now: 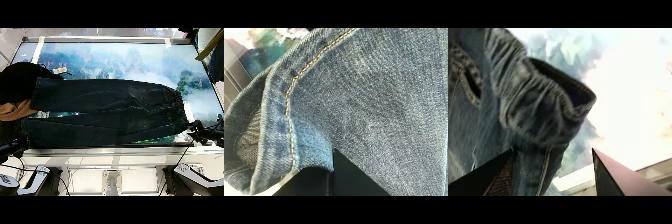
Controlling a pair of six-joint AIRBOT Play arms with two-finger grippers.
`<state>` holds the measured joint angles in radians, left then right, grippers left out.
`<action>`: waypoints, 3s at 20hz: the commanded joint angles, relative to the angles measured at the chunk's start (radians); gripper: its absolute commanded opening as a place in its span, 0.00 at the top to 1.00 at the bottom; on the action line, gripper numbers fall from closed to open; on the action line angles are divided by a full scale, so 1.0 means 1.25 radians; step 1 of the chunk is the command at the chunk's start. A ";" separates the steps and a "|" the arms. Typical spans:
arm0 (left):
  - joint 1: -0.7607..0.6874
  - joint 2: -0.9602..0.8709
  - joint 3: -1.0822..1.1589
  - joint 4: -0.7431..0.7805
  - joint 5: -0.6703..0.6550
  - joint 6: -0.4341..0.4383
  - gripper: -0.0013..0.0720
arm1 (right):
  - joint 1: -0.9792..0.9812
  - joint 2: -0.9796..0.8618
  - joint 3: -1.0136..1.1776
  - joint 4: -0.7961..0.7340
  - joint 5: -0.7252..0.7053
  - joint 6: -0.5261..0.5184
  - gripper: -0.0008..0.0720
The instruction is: Fold the clothes and pants, and hang the long-sleeved shirts on hangers.
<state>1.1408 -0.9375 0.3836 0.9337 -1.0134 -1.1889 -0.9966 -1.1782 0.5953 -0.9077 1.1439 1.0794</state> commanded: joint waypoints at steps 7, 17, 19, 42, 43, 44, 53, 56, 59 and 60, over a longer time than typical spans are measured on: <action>0.000 -0.001 0.005 0.005 -0.001 0.000 0.96 | 0.063 -0.057 -0.003 0.150 -0.045 -0.057 0.91; -0.008 0.009 0.342 0.103 -0.272 0.000 0.96 | -0.051 0.237 0.187 -0.143 0.307 -0.009 0.91; -0.065 0.019 0.390 0.102 -0.275 -0.005 0.97 | -0.055 0.286 0.188 -0.139 0.315 0.019 0.91; -0.782 -0.717 0.998 0.325 0.391 -0.408 0.97 | 0.419 -0.275 0.349 -0.015 -0.443 0.358 0.91; -0.782 -0.725 0.998 0.325 0.388 -0.408 0.97 | 0.424 -0.291 0.349 -0.009 -0.461 0.369 0.91; -0.781 -0.730 0.998 0.325 0.389 -0.408 0.97 | 0.424 -0.296 0.349 -0.009 -0.481 0.383 0.91; -0.777 -0.730 0.999 0.343 0.399 -0.429 0.97 | 0.424 -0.297 0.350 -0.004 -0.560 0.470 0.91; -0.762 -0.730 0.999 0.342 0.399 -0.457 0.97 | 0.423 -0.297 0.350 -0.004 -0.560 0.470 0.91; -0.763 -0.727 0.999 0.342 0.399 -0.461 0.96 | 0.423 -0.296 0.351 -0.004 -0.548 0.469 0.91; -0.768 -0.719 0.999 0.342 0.399 -0.458 0.85 | 0.423 -0.294 0.357 -0.004 -0.533 0.468 0.91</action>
<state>0.1833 -1.8469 1.6310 1.3621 -0.5152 -1.7542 -0.4683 -1.5490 1.0344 -0.9131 0.4541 1.6634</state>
